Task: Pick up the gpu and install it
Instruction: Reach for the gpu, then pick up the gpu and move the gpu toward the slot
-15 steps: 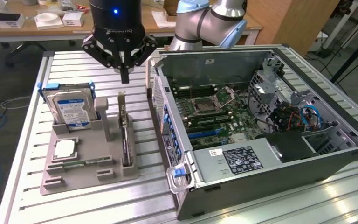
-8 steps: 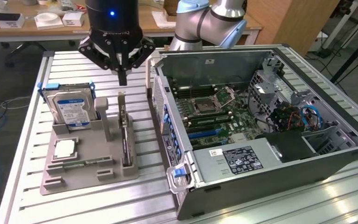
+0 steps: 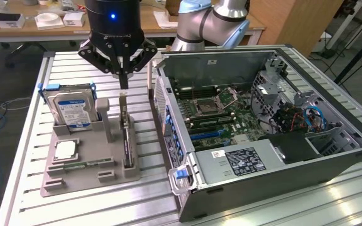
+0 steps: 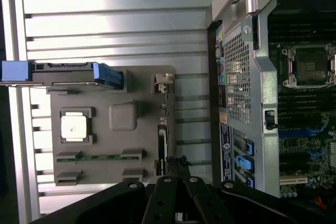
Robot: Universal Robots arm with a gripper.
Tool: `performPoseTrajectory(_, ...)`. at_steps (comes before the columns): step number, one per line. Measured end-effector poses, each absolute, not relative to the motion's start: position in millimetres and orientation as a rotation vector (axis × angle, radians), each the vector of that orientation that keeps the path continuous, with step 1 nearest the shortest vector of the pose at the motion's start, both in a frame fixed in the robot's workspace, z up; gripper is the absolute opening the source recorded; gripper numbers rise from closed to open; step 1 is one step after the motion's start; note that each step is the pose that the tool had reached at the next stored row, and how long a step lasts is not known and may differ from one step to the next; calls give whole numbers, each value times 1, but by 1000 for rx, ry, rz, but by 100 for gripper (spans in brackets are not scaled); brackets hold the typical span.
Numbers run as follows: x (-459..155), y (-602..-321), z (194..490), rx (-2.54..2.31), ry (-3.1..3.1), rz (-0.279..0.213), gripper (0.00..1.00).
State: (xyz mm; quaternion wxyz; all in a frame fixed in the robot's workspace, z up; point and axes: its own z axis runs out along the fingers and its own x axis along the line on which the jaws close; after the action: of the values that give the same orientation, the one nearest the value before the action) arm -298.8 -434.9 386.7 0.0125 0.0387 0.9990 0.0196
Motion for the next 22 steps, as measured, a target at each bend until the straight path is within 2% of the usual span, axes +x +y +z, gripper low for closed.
performPoseTrajectory(12,-299,-435,387,121,3114,61,11)
performPoseTrajectory(14,-299,-435,387,121,3114,61,23)
performPoseTrajectory(17,-299,-435,387,121,3114,61,29)
performPoseTrajectory(18,-299,-435,387,121,3113,62,35)
performPoseTrajectory(19,-299,-435,386,121,3113,62,35)
performPoseTrajectory(20,-299,-435,384,121,3114,62,42)
performPoseTrajectory(22,-299,-435,381,121,3114,62,42)
